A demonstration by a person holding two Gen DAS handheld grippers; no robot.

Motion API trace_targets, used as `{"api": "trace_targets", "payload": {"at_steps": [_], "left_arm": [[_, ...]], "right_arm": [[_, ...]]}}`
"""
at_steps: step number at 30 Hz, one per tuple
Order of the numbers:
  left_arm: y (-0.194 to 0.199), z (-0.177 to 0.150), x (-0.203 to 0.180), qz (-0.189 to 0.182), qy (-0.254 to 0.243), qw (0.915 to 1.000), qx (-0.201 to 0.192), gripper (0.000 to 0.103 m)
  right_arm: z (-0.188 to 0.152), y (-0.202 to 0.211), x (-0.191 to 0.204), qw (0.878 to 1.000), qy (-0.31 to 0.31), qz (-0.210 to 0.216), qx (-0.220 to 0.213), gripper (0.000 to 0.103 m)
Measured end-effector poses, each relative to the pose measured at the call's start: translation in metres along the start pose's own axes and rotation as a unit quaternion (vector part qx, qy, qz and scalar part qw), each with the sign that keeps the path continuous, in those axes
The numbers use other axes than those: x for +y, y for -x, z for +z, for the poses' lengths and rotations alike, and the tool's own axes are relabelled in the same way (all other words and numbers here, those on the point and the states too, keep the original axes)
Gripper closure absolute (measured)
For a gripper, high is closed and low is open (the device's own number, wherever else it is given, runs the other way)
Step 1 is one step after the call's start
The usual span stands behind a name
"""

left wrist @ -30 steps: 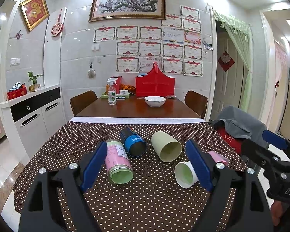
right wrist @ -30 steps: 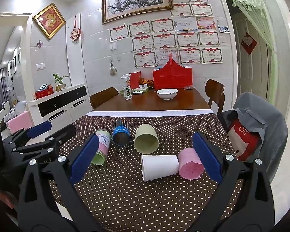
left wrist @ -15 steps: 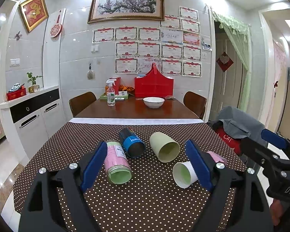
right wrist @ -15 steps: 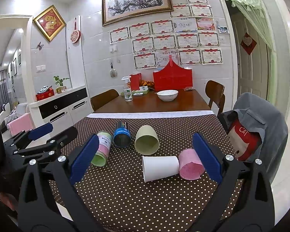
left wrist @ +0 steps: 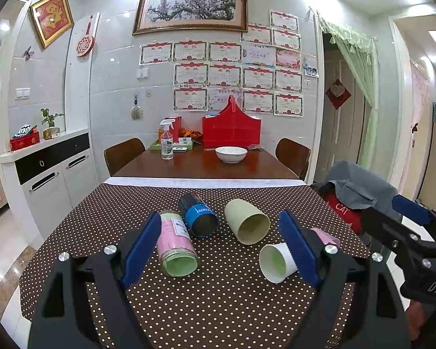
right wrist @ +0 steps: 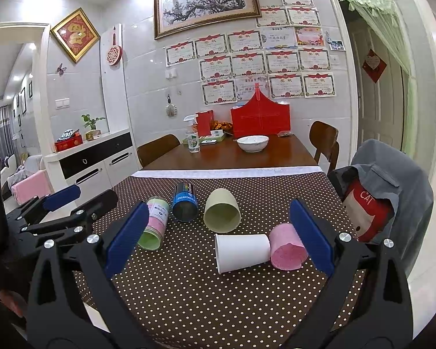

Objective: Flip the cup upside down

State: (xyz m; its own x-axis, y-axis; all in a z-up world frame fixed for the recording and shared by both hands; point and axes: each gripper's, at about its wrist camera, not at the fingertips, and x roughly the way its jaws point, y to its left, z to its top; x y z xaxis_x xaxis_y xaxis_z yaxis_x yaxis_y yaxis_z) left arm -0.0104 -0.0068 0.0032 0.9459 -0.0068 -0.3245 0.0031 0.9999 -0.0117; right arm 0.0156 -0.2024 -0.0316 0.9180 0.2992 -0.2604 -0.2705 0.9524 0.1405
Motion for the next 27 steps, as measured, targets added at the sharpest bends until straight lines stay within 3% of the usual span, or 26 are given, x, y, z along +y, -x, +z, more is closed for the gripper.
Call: {"api": "trace_targets", "payload": {"at_steps": [27], "left_arm": [[-0.015,-0.003,0.002,0.001,0.008,0.9997,0.025,0.021]], "right_arm": [[-0.004,-0.011,0.004,1.000,-0.004,0.002,0.020,0.008]]}}
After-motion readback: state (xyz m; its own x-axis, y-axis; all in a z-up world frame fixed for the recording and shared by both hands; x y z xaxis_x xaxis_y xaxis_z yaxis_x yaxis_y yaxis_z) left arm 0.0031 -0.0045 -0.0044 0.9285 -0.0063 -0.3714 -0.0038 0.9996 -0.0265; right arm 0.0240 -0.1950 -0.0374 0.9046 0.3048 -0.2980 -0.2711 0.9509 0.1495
